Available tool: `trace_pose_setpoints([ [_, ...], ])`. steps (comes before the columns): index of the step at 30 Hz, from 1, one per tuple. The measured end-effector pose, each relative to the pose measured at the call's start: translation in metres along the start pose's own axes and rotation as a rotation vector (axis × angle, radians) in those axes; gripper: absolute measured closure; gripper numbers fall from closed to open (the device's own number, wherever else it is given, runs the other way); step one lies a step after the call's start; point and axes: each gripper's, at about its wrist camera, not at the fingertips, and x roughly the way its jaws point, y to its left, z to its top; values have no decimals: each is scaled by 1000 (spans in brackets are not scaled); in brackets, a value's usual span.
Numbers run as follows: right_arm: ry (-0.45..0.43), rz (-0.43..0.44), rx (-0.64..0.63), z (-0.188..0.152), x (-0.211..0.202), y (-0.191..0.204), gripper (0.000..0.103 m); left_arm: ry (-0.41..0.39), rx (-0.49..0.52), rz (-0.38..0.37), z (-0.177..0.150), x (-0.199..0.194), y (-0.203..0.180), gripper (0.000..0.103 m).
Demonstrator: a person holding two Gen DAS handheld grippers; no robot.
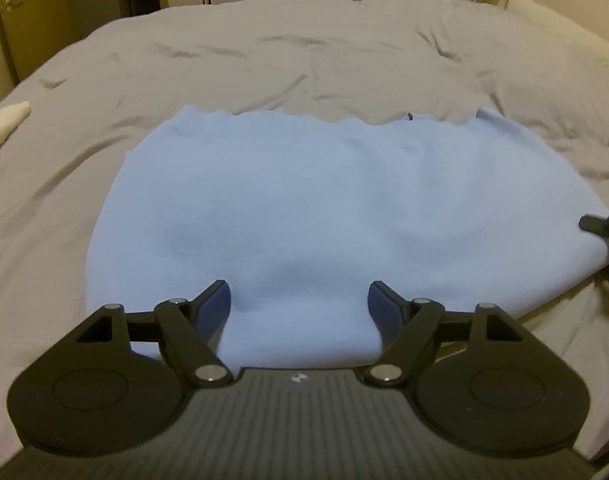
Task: Fold clothes
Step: 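Grasp one end of the folded sweatshirt with the right gripper and fold it over, then release the sweatshirt and lift the open right gripper away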
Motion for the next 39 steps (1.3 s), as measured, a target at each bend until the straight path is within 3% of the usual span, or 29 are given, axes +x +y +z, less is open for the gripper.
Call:
trace_pose_setpoints([
  [4,-33,-72,-139,-3,-8,29,77,-5,-91,-54,2,-13,26,57],
  [5,-65,-95,-224,-7,-12,45,78,-4,-127,-74,2,-17,36,68],
  [8,-198,-150,-597,-38,-23,111,83,0,-255,-135,1,-26,71,83],
  [11,-273,-133,-952,-89,-23,169,83,-13,-370,-194,-5,-36,103,83],
  [15,-220,-116,-1378,-181,10,206,83,-29,-456,-237,-12,-44,127,83],
  [19,-27,-174,-1709,-263,59,197,70,-15,-513,-286,-23,-45,138,82],
  [22,-70,-210,-1827,-285,59,186,62,-10,-520,-293,-26,-45,136,79],
  [23,-56,-184,-1797,-278,54,187,58,-6,-525,-298,-26,-44,135,79],
  [25,-14,-120,-1678,-253,38,191,26,-8,-526,-301,-22,-43,132,74],
  [26,0,-79,-1609,-239,28,190,21,-12,-524,-308,-20,-43,130,71],
  [29,31,13,-1364,-191,-7,182,21,-13,-531,-352,-13,-41,122,67],
  [32,73,54,-996,-134,-17,169,22,11,-565,-426,-9,-28,115,60],
  [36,154,72,-465,-60,8,119,31,58,-638,-544,0,1,108,57],
  [39,190,104,-221,-43,25,87,33,94,-705,-612,11,29,105,57],
])
